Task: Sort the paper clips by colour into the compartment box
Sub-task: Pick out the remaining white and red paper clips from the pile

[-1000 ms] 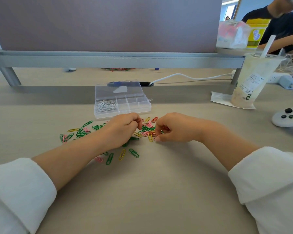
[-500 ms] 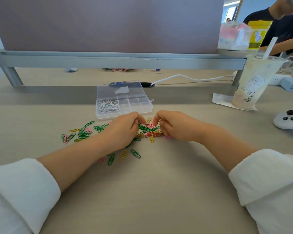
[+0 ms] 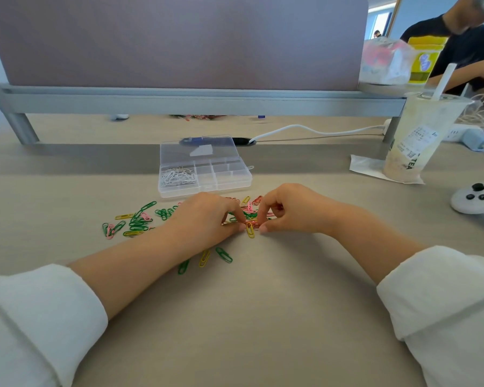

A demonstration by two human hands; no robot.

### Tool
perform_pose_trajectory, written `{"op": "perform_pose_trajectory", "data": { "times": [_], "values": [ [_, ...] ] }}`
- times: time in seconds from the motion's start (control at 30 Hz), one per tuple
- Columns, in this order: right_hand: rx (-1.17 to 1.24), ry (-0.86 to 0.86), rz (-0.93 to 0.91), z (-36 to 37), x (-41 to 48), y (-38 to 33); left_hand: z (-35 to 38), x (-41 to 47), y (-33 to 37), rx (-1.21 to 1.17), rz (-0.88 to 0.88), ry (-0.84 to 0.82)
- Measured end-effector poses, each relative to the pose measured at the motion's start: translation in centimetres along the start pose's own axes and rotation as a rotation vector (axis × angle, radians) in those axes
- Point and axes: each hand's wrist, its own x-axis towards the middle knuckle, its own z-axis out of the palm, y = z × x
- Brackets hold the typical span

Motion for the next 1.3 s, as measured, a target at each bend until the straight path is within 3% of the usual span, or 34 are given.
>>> {"op": "perform_pose_trajectory", "data": {
  "times": [0.23, 0.73, 1.13, 1.3],
  "values": [
    [0.030, -0.048, 0.004, 0.1, 0.1, 0.3, -1.0, 0.1, -0.1, -0.032, 0.005, -0.097],
    [-0.050, -0.093, -0.006, 0.3, 0.1, 0.0, 0.0, 0.0, -0.1, -0.018, 0.043, -0.012],
    [0.328, -0.060, -0.007, 0.5, 0.2, 0.1, 0.1, 0.5, -1.5, 0.018, -0.033, 0.076],
    [0.374, -0.050, -0.013, 0.5, 0.2, 0.5, 0.1, 0.4, -1.6, 0.084, -0.038, 0.032]
  ]
}}
